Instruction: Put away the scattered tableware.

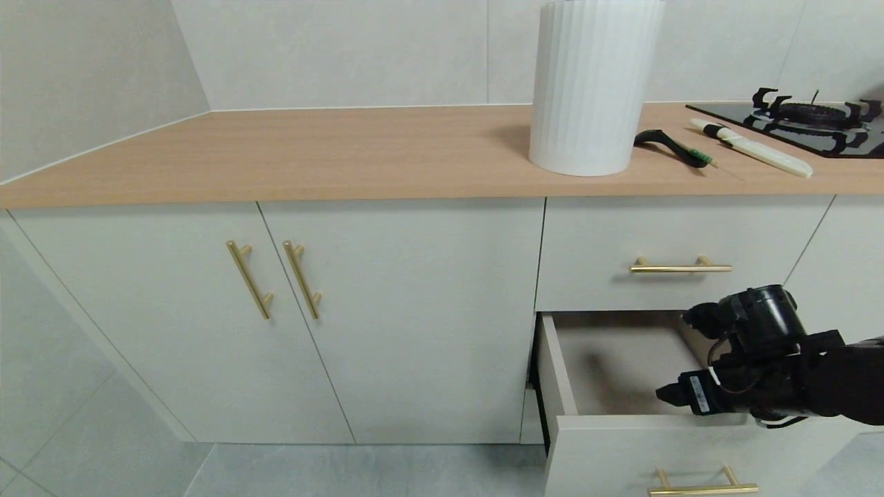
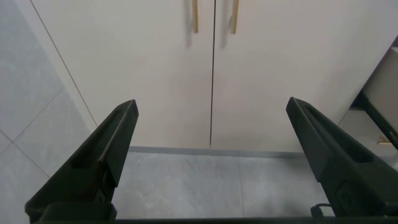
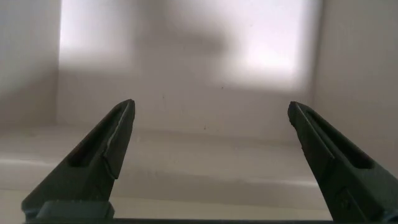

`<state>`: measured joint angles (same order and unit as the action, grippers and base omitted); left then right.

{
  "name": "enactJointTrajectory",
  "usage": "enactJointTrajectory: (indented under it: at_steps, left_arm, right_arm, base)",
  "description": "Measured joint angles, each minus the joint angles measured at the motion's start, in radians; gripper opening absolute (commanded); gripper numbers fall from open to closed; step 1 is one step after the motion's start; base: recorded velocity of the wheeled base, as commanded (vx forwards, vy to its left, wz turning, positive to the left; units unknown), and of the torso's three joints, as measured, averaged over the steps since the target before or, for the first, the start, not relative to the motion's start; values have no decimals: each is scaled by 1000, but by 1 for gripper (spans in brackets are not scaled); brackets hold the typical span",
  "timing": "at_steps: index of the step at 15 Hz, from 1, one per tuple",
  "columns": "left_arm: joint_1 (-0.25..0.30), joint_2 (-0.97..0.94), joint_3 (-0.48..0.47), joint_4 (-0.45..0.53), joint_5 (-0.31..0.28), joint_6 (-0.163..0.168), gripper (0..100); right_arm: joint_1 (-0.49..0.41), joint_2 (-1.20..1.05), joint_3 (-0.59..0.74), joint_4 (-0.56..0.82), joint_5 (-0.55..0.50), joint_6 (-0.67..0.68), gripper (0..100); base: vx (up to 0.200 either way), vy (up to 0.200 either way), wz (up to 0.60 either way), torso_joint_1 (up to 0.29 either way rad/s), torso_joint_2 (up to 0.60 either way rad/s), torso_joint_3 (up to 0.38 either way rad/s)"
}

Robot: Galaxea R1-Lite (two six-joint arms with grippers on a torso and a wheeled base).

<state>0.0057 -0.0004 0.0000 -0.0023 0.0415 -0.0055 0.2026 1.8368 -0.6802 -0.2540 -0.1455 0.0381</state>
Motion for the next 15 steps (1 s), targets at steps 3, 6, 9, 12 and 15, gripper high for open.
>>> enactJointTrajectory:
  at_steps: [3, 6, 9, 12, 15]
  left_arm:
    - [0, 0, 0, 0, 0, 0, 100]
    - [0, 0, 0, 0, 0, 0, 100]
    - [0, 0, 0, 0, 0, 0, 100]
    - [0, 0, 0, 0, 0, 0, 100]
    - [0, 0, 0, 0, 0, 0, 100]
  right_arm:
    - [13, -39, -53, 156, 0, 4, 100]
    - [35, -63, -103, 377, 0, 4, 100]
    - [61, -78, -144, 520, 9, 5, 100]
    - [79, -83, -179, 666, 31, -3, 100]
    - [95, -83, -209, 805, 31, -42, 100]
  base:
    - [0, 0, 0, 0, 0, 0]
    - [0, 0, 0, 0, 0, 0]
    - [0, 0, 0, 0, 0, 0]
    - [0, 0, 0, 0, 0, 0]
    - [0, 0, 0, 0, 0, 0]
